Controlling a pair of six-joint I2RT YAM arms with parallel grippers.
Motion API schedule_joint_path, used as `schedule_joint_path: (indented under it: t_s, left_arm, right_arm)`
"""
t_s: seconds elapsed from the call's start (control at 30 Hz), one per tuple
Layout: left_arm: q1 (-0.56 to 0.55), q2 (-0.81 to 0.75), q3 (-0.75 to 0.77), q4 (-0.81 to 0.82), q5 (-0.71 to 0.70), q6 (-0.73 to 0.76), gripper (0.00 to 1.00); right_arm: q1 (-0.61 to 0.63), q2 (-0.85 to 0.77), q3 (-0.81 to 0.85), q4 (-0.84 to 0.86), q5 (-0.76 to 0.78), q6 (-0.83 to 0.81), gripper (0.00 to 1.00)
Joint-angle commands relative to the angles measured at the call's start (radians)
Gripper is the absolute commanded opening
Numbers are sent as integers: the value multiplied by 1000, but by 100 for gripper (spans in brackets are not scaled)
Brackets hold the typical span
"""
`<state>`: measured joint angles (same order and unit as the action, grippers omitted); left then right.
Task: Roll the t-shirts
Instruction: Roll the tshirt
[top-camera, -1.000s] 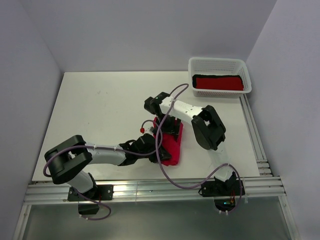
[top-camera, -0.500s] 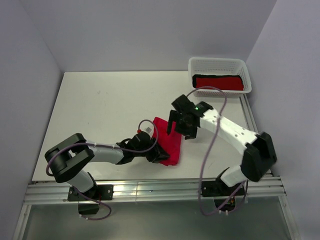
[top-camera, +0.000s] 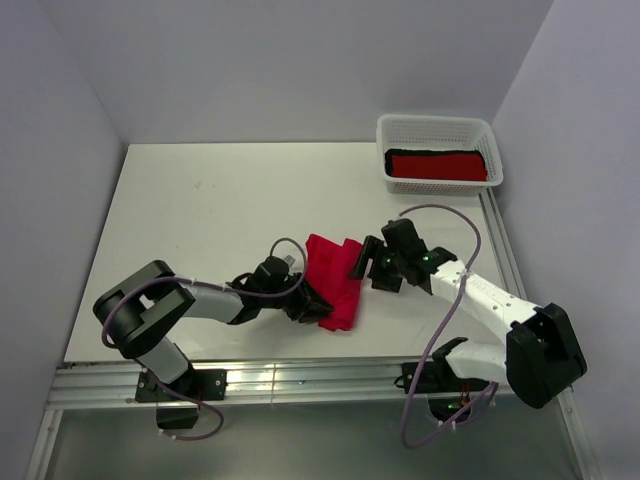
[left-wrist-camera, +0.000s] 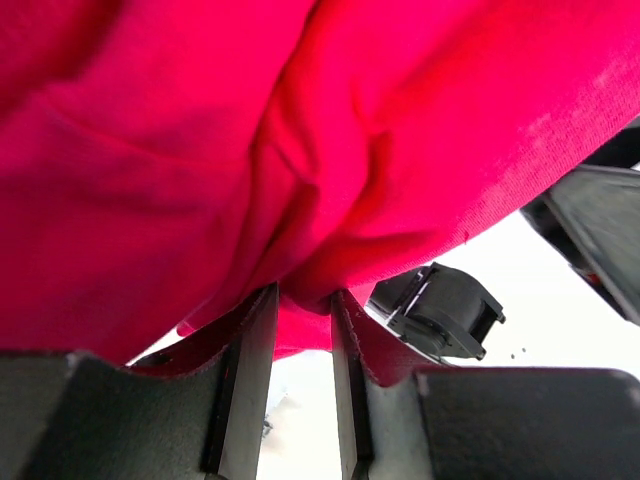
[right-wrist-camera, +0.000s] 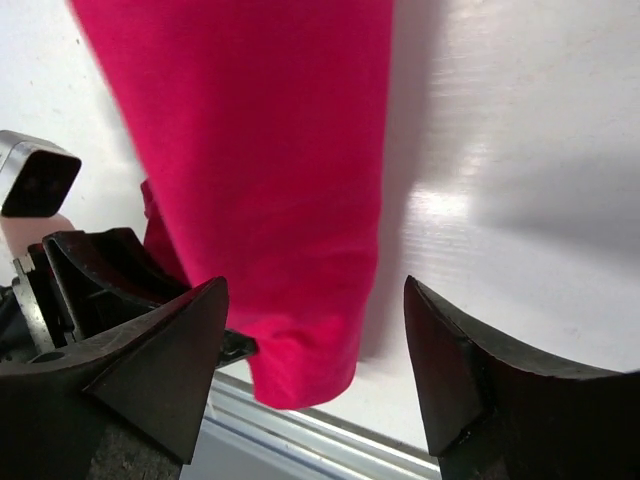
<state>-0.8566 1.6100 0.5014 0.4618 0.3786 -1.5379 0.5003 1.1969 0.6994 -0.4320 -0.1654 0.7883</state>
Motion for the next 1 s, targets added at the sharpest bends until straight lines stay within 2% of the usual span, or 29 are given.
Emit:
schedule_joint_path:
  t_s: [0.0,0.2,0.47,0.63,0.8,0.97]
  left_arm:
    - [28,33,-24,-5,26,-5,34]
    - [62,82,-49,58,78,-22,34]
    - [88,114,-50,89,115,-27,34]
    - [100,126,-32,78,140,-19,33]
    - [116,142,-52,135,177,-45,34]
    - [120,175,-49,152,206,-44,33]
  right_arm:
    - [-34,-83,-78,191,-51,6,77]
    - [-86,-138,-222,361,-144,29,80]
    - [-88,-43,-314,599,-221,42,82]
    - [-88,13,-353,686,-240,51,82]
    - [-88,41,-386,759,-252,58,82]
    - [-88,122,-393,863,-281,74,78]
